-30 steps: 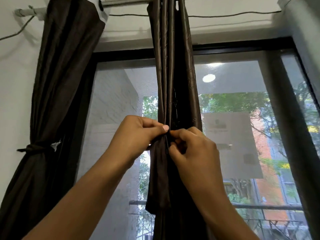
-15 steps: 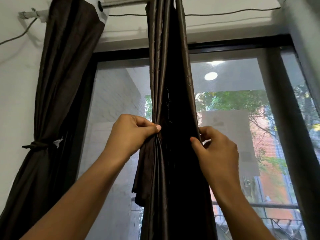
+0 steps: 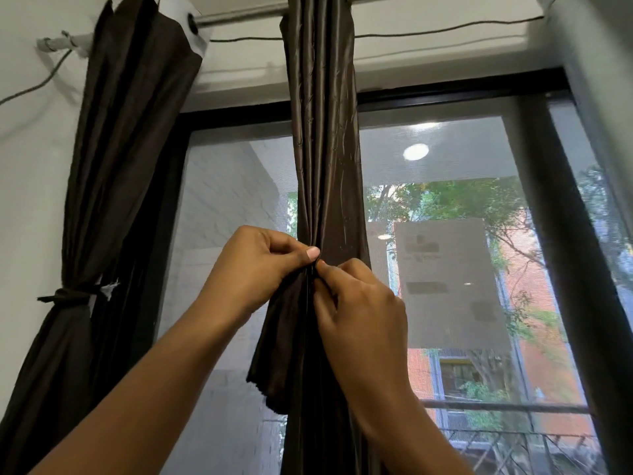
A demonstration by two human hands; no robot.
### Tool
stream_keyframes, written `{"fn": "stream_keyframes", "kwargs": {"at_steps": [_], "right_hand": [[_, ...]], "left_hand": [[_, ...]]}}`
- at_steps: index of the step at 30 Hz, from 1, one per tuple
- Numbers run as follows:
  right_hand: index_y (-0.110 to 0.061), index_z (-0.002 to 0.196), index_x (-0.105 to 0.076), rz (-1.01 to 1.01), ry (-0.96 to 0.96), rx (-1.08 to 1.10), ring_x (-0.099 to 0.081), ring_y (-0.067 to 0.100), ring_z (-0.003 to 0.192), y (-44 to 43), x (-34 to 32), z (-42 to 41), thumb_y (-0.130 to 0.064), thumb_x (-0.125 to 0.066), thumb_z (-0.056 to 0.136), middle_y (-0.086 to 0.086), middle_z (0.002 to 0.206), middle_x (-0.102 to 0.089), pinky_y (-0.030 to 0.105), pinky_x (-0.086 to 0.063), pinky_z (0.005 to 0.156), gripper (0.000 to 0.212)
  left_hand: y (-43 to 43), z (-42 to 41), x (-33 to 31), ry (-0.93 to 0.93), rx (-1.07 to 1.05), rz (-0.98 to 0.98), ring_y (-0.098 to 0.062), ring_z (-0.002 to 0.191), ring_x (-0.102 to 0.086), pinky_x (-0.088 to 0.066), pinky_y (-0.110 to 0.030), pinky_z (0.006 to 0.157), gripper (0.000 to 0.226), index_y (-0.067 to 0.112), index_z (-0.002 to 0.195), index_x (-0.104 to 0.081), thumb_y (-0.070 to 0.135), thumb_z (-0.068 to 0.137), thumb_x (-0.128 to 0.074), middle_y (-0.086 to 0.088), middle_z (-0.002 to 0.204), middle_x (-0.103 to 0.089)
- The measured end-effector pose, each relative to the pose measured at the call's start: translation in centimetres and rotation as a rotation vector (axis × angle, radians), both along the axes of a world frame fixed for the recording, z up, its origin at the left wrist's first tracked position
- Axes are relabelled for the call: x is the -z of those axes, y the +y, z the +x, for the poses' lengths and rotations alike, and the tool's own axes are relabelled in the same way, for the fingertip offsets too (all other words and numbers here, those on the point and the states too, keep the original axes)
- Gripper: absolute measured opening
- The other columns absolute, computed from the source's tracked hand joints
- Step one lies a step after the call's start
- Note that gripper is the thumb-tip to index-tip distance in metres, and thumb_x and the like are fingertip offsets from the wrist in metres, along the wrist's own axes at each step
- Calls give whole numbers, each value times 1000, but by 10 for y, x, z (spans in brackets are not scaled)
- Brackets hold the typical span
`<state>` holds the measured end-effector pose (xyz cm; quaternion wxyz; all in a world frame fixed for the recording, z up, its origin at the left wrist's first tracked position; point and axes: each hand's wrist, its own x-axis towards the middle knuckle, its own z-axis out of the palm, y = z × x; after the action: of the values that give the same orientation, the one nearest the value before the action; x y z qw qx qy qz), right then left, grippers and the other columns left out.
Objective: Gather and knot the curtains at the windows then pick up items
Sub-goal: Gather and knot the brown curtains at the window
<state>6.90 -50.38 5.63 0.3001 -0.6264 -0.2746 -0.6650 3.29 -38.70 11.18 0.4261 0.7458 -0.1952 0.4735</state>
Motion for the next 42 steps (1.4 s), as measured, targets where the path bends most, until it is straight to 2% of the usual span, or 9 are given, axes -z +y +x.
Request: {"fn": "stream_keyframes", "kwargs": {"at_steps": [7,11,14,16,19,21,29,34,42], "right_hand": [[-27,102,-70,-170,118,-117,-53,11,62,-12,-6,5,-38,-49,90,-7,76,-56,24,-40,51,27],[-28,112,-65,173,267,-332,-57,12,98,-48,-21,32,-41,-60,87,-5,105,-61,32,-49,81,29],[-20,133,-46,266,680,-462,-54,22,112,-61,-32,58,-40,-67,83,4,123,-55,39,-47,90,58],[-13,123,-55,253,865,-651,-64,19,91,-61,-32,67,-31,-70,82,8,109,-63,31,-49,71,47],[-17,85,-68,266,708,-567,-65,13,65,-65,-23,63,-21,-69,83,2,80,-70,29,-47,63,4],[-26,80,-64,276,542,-350,-65,13,70,-66,-17,47,-25,-68,84,-9,74,-66,32,-51,71,5],[-29,104,-68,74,215,-260,-58,7,73,-18,-14,-8,-22,-60,85,-9,87,-59,12,-39,61,22],[-29,112,-68,73,185,-323,-56,5,72,-14,-8,-3,-20,-59,87,-10,86,-55,6,-37,60,27],[-27,112,-69,107,124,-352,-55,5,71,-15,-5,7,-20,-61,88,-8,85,-58,8,-38,61,26]], "left_hand": [[0,1,-1,17,11,7,-11,75,-72,-58,-29,78,13,16,78,-77,28,76,-75,-1,75,-75],[0,7,0,-12,-89,-26,-11,75,-71,-57,-37,84,7,20,72,-76,25,76,-77,2,73,-74],[0,10,2,-28,-152,-8,-10,77,-71,-57,-39,85,8,22,72,-76,29,76,-78,4,72,-74],[1,11,3,-37,-188,-4,-10,77,-70,-57,-40,84,8,23,72,-76,30,75,-78,5,72,-74],[1,14,5,-44,-235,7,-9,75,-70,-58,-41,81,9,24,74,-76,32,75,-78,6,71,-73],[1,15,6,-45,-242,3,-10,75,-70,-58,-42,81,10,24,74,-76,33,75,-78,5,71,-73],[-10,12,2,-41,-143,28,-16,75,-72,-58,-44,79,8,21,77,-76,29,79,-74,0,72,-74],[-13,1,2,82,23,-107,-9,63,-70,-54,-18,54,12,14,80,-75,24,84,-69,-6,75,-74],[-21,-3,-3,75,29,-63,1,53,-65,-45,-9,45,10,14,77,-75,22,83,-71,3,65,-72]]}}
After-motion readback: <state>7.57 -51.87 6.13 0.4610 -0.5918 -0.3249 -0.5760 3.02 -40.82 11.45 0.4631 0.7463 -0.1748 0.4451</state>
